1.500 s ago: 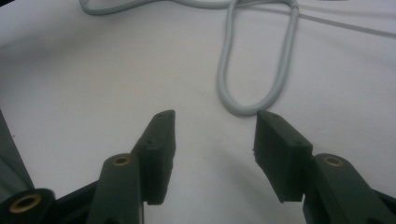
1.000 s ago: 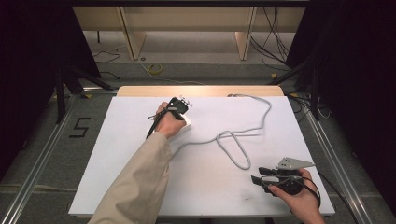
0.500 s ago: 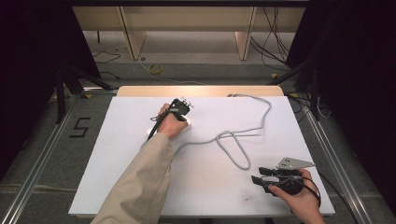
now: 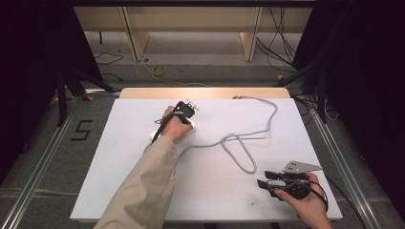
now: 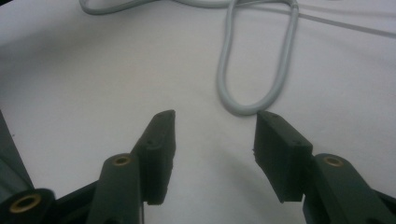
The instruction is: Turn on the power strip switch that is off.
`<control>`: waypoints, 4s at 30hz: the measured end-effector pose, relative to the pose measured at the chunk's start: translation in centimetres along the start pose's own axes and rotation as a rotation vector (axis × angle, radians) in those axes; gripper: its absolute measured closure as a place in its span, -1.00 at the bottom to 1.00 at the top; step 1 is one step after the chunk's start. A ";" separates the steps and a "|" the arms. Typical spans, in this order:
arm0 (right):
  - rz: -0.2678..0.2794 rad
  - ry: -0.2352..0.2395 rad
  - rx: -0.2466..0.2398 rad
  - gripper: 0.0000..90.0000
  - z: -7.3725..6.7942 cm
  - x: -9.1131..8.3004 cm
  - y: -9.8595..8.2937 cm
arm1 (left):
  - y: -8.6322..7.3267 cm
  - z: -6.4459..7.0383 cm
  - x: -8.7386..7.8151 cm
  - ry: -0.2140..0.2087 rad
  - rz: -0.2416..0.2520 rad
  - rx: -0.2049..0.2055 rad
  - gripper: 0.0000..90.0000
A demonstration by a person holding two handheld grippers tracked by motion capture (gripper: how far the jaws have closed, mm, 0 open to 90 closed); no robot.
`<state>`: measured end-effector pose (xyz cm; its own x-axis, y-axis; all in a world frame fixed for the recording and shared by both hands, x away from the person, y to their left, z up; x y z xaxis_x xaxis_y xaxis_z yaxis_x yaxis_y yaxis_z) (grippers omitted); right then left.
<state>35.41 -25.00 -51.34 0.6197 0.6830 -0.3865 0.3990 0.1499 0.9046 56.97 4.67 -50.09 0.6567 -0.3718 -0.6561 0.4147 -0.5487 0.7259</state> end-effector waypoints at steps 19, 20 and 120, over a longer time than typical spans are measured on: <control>-0.004 0.003 -0.006 0.10 -0.1 0.1 0.0 | -0.1 0.0 0.2 -0.008 -0.015 0.009 1.00; -0.004 0.003 -0.006 0.10 -0.1 0.1 0.0 | -0.1 0.1 0.2 -0.004 -0.015 0.008 1.00; -0.002 0.002 -0.007 0.05 0.0 0.2 0.0 | -4.1 4.2 -12.5 -0.092 0.240 -0.036 -0.34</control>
<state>35.55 -24.81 -51.39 0.6175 0.6840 -0.3884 0.3956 0.1567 0.9050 44.42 8.37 -45.74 0.6794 -0.5558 -0.4790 0.2773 -0.4099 0.8689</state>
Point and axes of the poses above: each handheld gripper's, and its own axes: x roughly forward along the jaws, y roughly out of its top, z roughly to its right, the point moved 7 cm from there along x, roughly forward along the jaws, and after that the axes turned 15 degrees about z, right-handed, at the moved point
